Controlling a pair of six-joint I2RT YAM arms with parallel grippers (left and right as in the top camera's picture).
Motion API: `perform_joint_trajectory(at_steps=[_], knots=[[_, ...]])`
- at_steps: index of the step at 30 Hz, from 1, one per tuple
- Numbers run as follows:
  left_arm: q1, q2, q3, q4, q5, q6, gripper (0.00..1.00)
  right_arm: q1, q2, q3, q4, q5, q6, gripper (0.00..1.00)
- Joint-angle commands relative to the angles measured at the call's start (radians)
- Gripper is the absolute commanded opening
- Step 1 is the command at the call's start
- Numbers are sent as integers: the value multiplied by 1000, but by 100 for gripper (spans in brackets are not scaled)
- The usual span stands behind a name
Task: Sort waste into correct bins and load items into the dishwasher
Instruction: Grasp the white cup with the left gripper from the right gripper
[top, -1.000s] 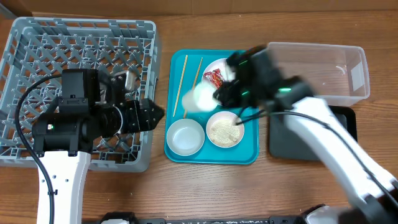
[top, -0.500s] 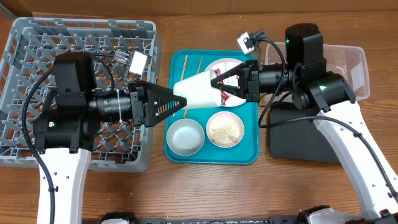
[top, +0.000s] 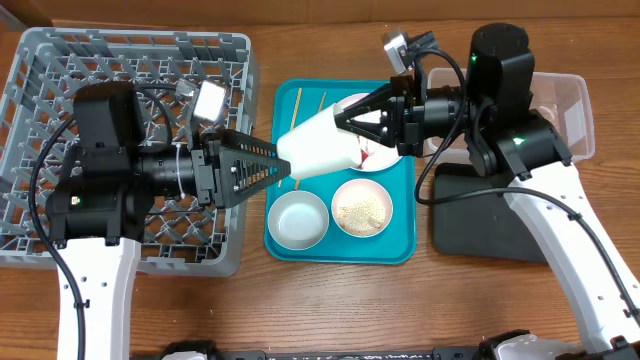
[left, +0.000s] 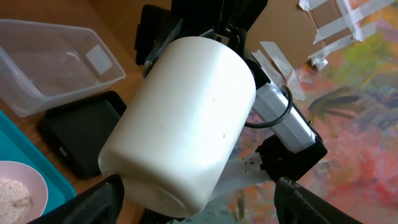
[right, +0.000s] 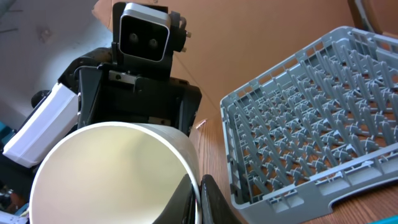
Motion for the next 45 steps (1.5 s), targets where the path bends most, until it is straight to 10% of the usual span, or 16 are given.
perform_joint_trajectory(at_steps=[1, 30, 45], knots=[[-29, 5, 13, 16, 78, 6, 82, 97, -1, 12, 4, -76, 26, 4], [-29, 5, 13, 24, 24, 5, 88, -81, -1, 12, -1, -209, 118, 4], [-29, 6, 13, 39, 51, 1, 87, 114, 4, 12, 37, 15, 131, 4]])
